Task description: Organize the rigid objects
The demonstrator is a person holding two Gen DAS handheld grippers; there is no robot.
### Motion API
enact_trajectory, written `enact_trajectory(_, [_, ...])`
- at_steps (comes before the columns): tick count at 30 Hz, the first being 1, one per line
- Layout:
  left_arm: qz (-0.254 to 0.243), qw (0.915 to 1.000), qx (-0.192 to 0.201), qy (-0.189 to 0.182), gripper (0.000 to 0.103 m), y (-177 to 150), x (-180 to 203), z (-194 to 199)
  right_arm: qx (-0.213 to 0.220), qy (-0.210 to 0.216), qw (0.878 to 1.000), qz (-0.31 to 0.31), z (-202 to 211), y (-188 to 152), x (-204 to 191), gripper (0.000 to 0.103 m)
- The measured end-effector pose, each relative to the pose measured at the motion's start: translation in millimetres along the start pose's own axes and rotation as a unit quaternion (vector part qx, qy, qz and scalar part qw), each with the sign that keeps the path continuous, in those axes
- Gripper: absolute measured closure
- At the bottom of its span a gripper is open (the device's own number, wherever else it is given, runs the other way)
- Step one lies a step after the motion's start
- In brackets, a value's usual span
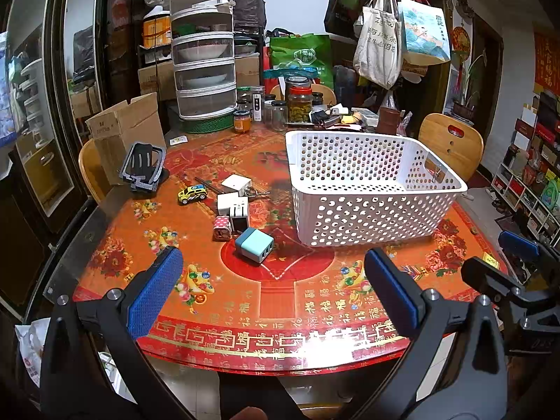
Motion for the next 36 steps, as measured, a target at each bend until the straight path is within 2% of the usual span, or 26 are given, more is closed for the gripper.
enact_trajectory(30, [-0.003, 0.9999, -0.014, 0.003, 0.001, -5.7, 2.2, -7.9, -0.003, 0.000, 1.000, 0.005, 1.6, -2.4, -1.8, 0.000])
enact_trajectory(36, [0.000, 0.9998, -0.016, -0.007, 0.001, -5.1, 2.4, -9.0, -0.004, 0.000, 1.000, 0.006, 1.6, -3.5, -2.6, 0.000])
Point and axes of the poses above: each gripper's, at about its wrist camera, not at the fingertips, and z roughly against the way its jaws point, x to its right, y to its top, the point moved 8 cm from there along -z, roughly the way its jaws point, and after that the axes turned 6 degrees about x, right-handed, at the moved point
